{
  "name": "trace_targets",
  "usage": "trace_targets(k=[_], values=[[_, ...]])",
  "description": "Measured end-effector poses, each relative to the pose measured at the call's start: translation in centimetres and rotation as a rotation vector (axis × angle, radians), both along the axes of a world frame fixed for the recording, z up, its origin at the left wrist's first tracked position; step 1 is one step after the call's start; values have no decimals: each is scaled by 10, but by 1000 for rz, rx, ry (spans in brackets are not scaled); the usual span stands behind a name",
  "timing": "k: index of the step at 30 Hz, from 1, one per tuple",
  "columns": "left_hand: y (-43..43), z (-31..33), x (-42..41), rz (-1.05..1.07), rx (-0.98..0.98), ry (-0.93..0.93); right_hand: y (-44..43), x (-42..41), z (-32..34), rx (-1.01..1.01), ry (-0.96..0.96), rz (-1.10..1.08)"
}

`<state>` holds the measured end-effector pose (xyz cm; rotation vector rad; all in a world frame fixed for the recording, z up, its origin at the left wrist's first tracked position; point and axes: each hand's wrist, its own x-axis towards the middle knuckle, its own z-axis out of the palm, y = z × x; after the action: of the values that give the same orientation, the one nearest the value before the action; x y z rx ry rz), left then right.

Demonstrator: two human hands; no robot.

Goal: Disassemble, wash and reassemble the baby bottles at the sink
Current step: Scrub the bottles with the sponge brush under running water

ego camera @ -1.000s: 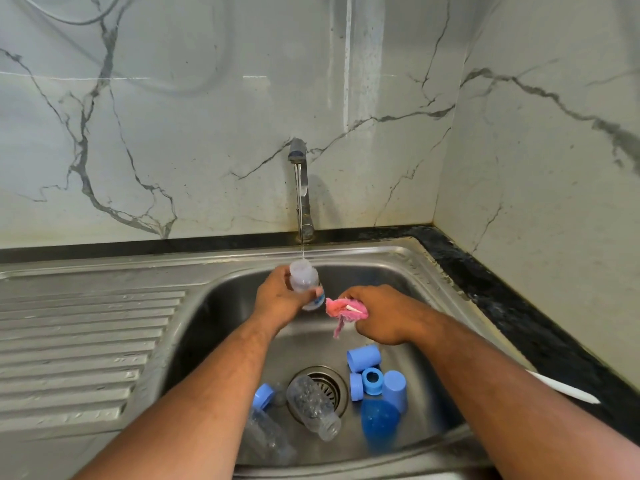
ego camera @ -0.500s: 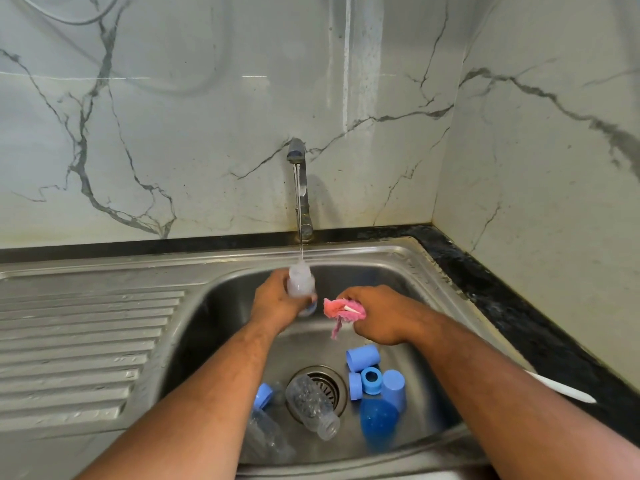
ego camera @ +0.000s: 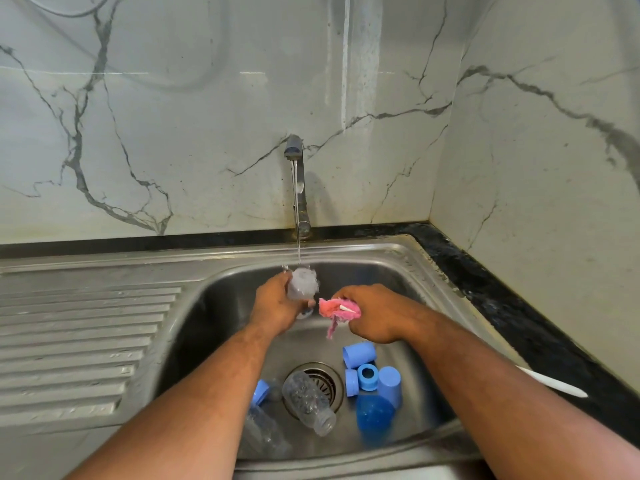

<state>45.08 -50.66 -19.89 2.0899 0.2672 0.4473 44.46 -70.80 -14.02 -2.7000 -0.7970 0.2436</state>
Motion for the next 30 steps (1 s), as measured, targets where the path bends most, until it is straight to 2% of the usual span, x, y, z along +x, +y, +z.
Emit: trace_targets(k=[3,12,18,19,21,23,24,27,30], values=[[-1,2,-1,30,-66,-58,-1,0,0,0,-4,-2],[-4,1,0,-14,-47,15,-1,0,0,10,1,0],[-7,4,-1,-47,-90,-61,-3,2,1,6,1,-11],[-8,7,-2,-76,-142,-89,-3,2,1,2,4,-10],[-13,17,-2,-146,-407,-136,-3,3,2,-8,-4,-10],[-16,26,-2,-196,-688,-90,-3,5,1,-9,-13,-18],[-16,27,-1,-202,-753,-41,-3,5,1,-10,-16,-20],[-11,21,-1,-207,-741,112,-3,6,-1,-16,-14,-25],[3,18,-3,-216,-591,144,-4,7,-1,-10,-13,-30]])
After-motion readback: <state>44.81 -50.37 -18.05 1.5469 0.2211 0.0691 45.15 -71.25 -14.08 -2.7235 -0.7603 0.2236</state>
